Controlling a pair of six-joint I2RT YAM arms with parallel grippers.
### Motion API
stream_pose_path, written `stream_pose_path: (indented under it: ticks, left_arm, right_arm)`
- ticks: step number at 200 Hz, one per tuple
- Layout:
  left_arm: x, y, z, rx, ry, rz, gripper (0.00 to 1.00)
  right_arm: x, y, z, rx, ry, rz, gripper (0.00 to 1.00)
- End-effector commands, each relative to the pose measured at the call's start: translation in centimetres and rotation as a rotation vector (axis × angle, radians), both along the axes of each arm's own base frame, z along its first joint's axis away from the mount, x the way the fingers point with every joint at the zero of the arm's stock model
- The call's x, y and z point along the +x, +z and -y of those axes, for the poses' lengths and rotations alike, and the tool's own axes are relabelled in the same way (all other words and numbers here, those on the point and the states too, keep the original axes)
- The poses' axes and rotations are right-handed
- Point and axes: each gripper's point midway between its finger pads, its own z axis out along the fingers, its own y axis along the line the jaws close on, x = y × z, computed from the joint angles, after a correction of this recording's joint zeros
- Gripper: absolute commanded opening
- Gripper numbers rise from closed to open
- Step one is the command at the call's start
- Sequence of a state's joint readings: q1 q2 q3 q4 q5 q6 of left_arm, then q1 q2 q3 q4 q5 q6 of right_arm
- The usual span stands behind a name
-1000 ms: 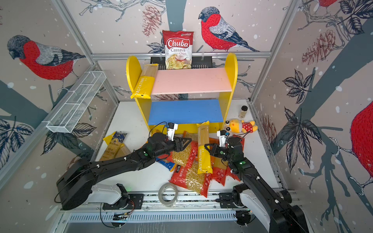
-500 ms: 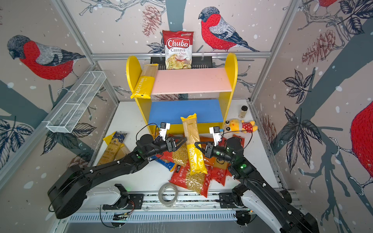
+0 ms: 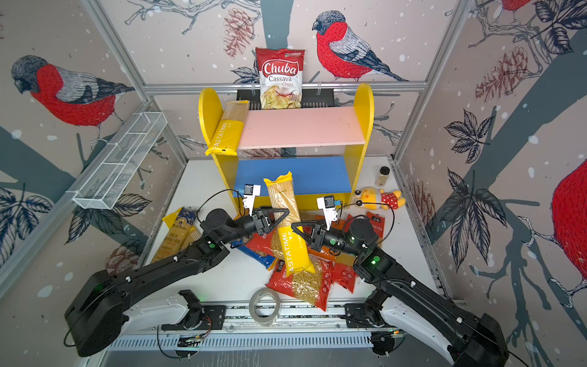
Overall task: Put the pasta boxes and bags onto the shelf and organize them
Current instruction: 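Grasp the second spaghetti package with both grippers and raise it toward the pink shelf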
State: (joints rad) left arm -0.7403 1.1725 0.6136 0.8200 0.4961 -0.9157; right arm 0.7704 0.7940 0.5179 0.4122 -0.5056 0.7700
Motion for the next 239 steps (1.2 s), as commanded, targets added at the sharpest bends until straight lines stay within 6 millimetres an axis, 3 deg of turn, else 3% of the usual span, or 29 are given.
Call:
stream_pose_path:
  ticks: [1, 65, 103, 112, 119, 149, 166, 212, 239]
  left_arm:
    - [-0.7, 2.7, -0.2, -0.053, -0.021, 0.084, 0.41]
    - [-0.5, 7.6, 0.4, -0.083, -0.035, 0.162, 0.02]
    - [1.0, 12.1, 0.1, -0.064, 0.013, 0.249, 0.00]
    - [1.7, 12.1, -0.1, -0.053, 0.019, 0.244, 0.00]
    - [2.0, 13.8, -0.5, -0.074, 0.022, 0.264, 0.00]
    - [3.6, 15.8, -1.0, -0.099, 0.004, 0.267, 0.00]
    - [3.8, 16.4, -0.8, -0.103, -0.008, 0.276, 0.00]
    - [4.6, 16.4, -0.7, -0.121, -0.016, 0.226, 0.02]
    - [5.6, 16.2, -0.9, -0.115, 0.005, 0.196, 0.04]
  right_arm:
    - [-0.2, 4.1, 0.3, 0.126, -0.008, 0.106, 0.02]
    - [0.6, 2.4, 0.5, 0.068, -0.011, 0.051, 0.33]
    - [0.1, 1.6, 1.0, 0.037, 0.039, 0.052, 0.63]
    - [-0.3, 1.7, 1.1, 0.033, 0.059, 0.064, 0.67]
    - [-0.5, 1.6, 1.0, 0.027, 0.070, 0.071, 0.70]
    - [-0.9, 1.5, 1.0, 0.018, 0.087, 0.089, 0.71]
    - [-0.9, 2.4, 1.0, 0.039, 0.083, 0.109, 0.70]
    - [0.2, 4.1, 1.0, 0.094, 0.040, 0.137, 0.67]
    - [0.6, 5.4, 0.8, 0.133, 0.036, 0.145, 0.58]
